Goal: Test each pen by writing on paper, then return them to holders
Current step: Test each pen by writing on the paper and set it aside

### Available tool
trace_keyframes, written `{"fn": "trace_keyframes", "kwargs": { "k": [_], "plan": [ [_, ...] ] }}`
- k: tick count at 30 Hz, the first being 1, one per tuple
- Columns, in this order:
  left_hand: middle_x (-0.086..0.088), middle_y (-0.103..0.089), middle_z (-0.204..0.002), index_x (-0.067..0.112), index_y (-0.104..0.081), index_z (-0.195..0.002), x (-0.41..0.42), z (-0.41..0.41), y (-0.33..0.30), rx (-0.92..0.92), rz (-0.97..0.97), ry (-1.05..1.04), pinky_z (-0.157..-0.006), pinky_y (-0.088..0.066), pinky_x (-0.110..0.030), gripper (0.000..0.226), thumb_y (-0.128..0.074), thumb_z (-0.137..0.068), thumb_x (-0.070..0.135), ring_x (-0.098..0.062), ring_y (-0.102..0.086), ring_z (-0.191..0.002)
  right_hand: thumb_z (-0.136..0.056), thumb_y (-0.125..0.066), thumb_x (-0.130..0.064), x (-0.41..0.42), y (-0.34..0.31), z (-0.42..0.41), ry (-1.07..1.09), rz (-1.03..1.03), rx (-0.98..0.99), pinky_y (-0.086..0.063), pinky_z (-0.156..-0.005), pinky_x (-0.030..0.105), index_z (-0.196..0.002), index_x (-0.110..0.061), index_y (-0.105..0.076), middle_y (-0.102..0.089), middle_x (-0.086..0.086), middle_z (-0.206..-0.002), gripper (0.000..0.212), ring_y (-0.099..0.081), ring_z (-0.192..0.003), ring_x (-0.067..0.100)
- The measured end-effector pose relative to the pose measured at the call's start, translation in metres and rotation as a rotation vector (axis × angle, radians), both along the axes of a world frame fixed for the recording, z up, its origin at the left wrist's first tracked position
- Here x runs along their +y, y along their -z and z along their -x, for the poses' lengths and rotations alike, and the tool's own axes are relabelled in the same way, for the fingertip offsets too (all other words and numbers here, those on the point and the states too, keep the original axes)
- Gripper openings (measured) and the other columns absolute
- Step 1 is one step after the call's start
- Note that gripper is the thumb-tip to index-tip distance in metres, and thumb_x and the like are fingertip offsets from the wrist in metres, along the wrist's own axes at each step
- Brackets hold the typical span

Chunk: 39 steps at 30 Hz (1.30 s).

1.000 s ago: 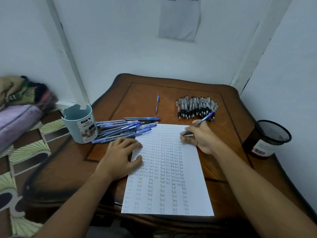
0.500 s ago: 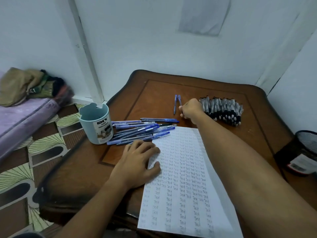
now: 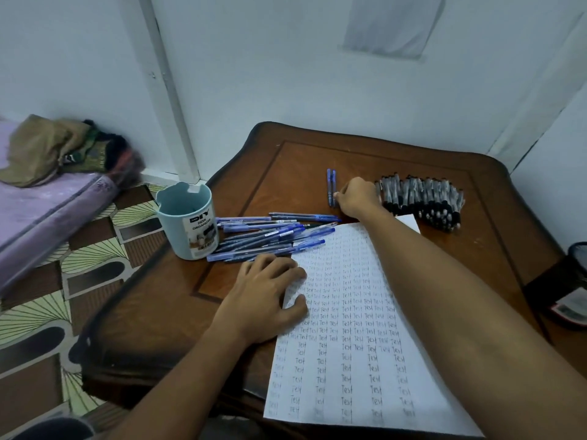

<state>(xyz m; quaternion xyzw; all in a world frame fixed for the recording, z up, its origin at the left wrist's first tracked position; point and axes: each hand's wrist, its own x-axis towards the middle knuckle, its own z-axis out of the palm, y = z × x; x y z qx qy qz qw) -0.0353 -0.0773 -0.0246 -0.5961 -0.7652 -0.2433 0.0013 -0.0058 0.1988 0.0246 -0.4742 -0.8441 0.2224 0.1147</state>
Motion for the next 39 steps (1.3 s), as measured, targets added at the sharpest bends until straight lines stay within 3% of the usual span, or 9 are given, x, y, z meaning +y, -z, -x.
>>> {"fn": "trace_keyframes", "kwargs": {
  "k": [3,5,7,16,21,26,31,34,39],
  "plan": [
    [0.020,-0.053,-0.129,0.035,-0.062,-0.124,0.000,0.000,0.000,-0.006,-0.003,0.000,-0.097,-0.021,-0.028,0.050,-0.040,-0.085,0.058,-0.004,-0.033,-0.123,-0.103,-0.055,-0.023,-0.009,-0.006,-0.008,-0.136,-0.144,-0.022,-0.049,-0.081,0.034,-0.110,-0.004,-0.067,-0.068,0.007,-0.107,0.024,-0.060,-0.093,0.022],
    [0.020,-0.053,-0.129,0.035,-0.062,-0.124,0.000,0.000,0.000,-0.006,-0.002,-0.001,-0.097,-0.021,-0.028,0.051,-0.040,-0.085,0.059,-0.004,-0.033,-0.123,-0.103,-0.054,-0.020,-0.017,-0.008,-0.014,-0.307,-0.149,-0.020,-0.049,-0.098,0.037,-0.118,-0.007,-0.068,-0.066,0.009,-0.120,0.024,-0.061,-0.108,0.024],
    [0.020,-0.053,-0.129,0.035,-0.062,-0.124,0.000,0.000,0.000,-0.004,0.001,-0.004,-0.097,-0.021,-0.028,0.051,-0.039,-0.085,0.059,-0.003,-0.032,-0.123,-0.102,-0.055,-0.016,-0.024,-0.008,-0.019,-0.425,-0.106,-0.056,-0.046,-0.105,0.035,-0.123,-0.009,-0.068,-0.065,0.008,-0.126,0.026,-0.061,-0.113,0.023],
    [0.020,-0.054,-0.129,0.035,-0.063,-0.123,0.000,-0.001,-0.001,0.007,-0.006,-0.006,-0.096,-0.021,-0.027,0.051,-0.041,-0.084,0.059,-0.004,-0.034,-0.123,-0.097,-0.061,-0.012,-0.027,0.000,-0.021,-0.416,-0.057,-0.109,-0.053,-0.094,0.038,-0.108,-0.015,-0.068,-0.063,0.003,-0.113,0.013,-0.061,-0.100,0.019],
    [0.020,-0.054,-0.128,0.034,-0.064,-0.123,0.000,-0.002,-0.001,0.006,-0.019,-0.002,-0.096,-0.021,-0.028,0.051,-0.042,-0.084,0.059,-0.004,-0.034,-0.123,-0.095,-0.064,-0.009,-0.023,0.000,-0.026,-0.386,0.056,-0.020,-0.046,-0.073,0.024,-0.104,-0.014,-0.063,-0.064,0.003,-0.106,0.010,-0.060,-0.091,0.015],
    [0.020,-0.054,-0.128,0.035,-0.064,-0.123,0.000,-0.001,0.000,0.001,-0.025,-0.002,-0.096,-0.020,-0.027,0.050,-0.041,-0.084,0.059,-0.004,-0.034,-0.123,-0.096,-0.064,-0.016,-0.021,-0.002,-0.029,-0.397,0.121,-0.038,-0.044,-0.086,0.029,-0.108,-0.018,-0.068,-0.064,-0.001,-0.106,0.013,-0.059,-0.099,0.017],
    [0.021,-0.054,-0.128,0.035,-0.063,-0.123,0.000,0.000,0.001,0.010,-0.019,-0.001,-0.096,-0.020,-0.027,0.050,-0.041,-0.085,0.059,-0.004,-0.034,-0.123,-0.098,-0.061,-0.016,-0.022,-0.011,-0.049,-0.341,0.244,0.253,-0.046,-0.081,0.026,-0.110,-0.014,-0.070,-0.065,-0.002,-0.102,0.015,-0.059,-0.093,0.013],
    [0.021,-0.053,-0.128,0.035,-0.063,-0.122,-0.001,0.001,0.002,0.011,-0.019,-0.005,-0.096,-0.020,-0.028,0.050,-0.041,-0.084,0.059,-0.004,-0.035,-0.123,-0.097,-0.059,-0.002,-0.021,-0.011,-0.063,-0.230,0.549,0.672,-0.054,-0.070,0.022,-0.108,-0.005,-0.069,-0.067,0.006,-0.096,0.015,-0.062,-0.078,0.013],
    [0.024,-0.051,-0.128,0.037,-0.062,-0.122,0.000,0.002,0.004,0.018,-0.009,-0.007,-0.095,-0.018,-0.026,0.050,-0.040,-0.084,0.060,-0.001,-0.032,-0.123,-0.095,-0.058,0.004,-0.018,-0.006,-0.089,0.083,0.986,1.304,-0.059,-0.077,0.032,-0.115,-0.005,-0.059,-0.066,0.017,-0.098,0.023,-0.068,-0.086,0.026]
  ]
}}
